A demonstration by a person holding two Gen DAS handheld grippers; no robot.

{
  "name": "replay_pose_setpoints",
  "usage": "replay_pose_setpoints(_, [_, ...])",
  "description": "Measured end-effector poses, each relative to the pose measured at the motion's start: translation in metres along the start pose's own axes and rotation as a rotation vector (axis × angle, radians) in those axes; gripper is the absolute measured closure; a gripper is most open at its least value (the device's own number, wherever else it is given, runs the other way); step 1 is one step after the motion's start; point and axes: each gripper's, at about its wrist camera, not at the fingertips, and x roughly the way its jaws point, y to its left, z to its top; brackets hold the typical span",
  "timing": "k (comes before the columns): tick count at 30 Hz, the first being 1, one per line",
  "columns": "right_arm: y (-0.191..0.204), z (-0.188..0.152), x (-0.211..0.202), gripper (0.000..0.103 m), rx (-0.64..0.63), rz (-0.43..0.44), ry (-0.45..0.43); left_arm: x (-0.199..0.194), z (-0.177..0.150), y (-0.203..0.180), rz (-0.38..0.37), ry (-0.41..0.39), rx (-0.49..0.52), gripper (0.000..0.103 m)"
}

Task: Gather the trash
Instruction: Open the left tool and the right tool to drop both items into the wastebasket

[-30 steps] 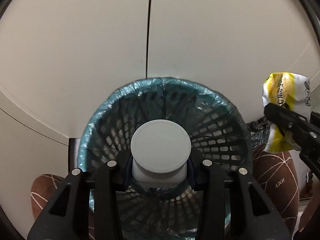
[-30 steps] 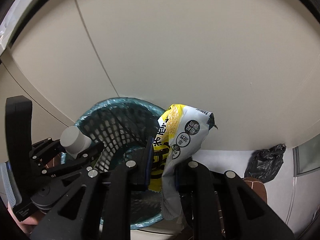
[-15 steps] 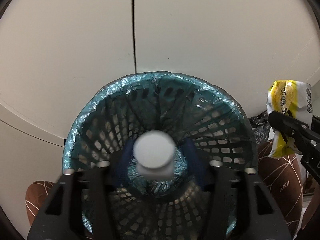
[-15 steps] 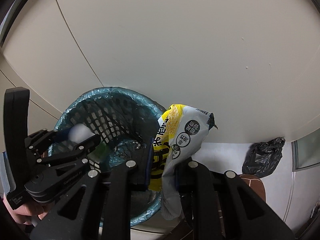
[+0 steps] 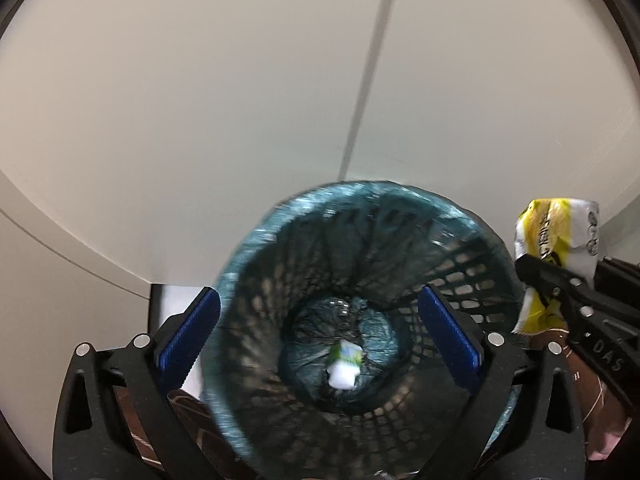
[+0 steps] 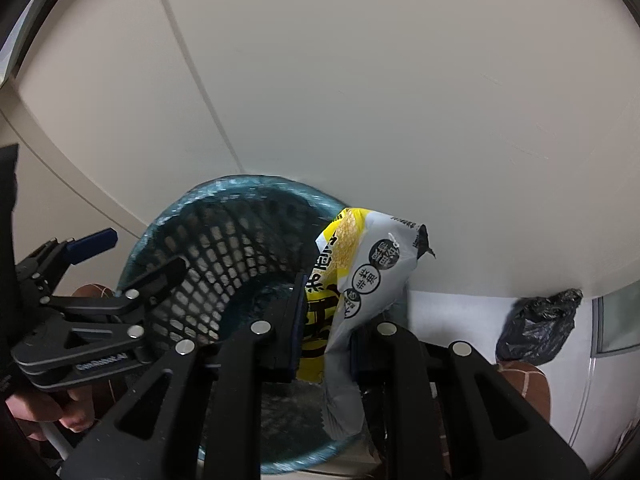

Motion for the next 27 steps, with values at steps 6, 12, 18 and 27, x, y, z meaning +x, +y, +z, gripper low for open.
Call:
replay_pose_setpoints(6, [0.026, 0.007, 0.021, 0.083, -0.022, 0.025, 0.027, -0.006, -0.001, 0.033, -0.004, 0.019, -0.052, 0.006])
replay_pose_setpoints(12, [0.036, 0.009, 0.034, 0.078, -0.017, 0.047, 0.053, -0.007, -0.003, 0.046, 0.004, 0.032, -0.067, 0.006])
replay_pose_setpoints(18, [0.034, 0.008, 0.032, 0.048, -0.018, 0.072, 0.056, -0.006, 0.002, 0.047, 0.006, 0.037, -0.074, 0.006])
replay_pose_setpoints(27, [0.022, 0.006, 0.022, 0.022, 0.005, 0.065, 0.046, -0.013, 0.007, 0.050, 0.014, 0.023, -0.072, 0.006])
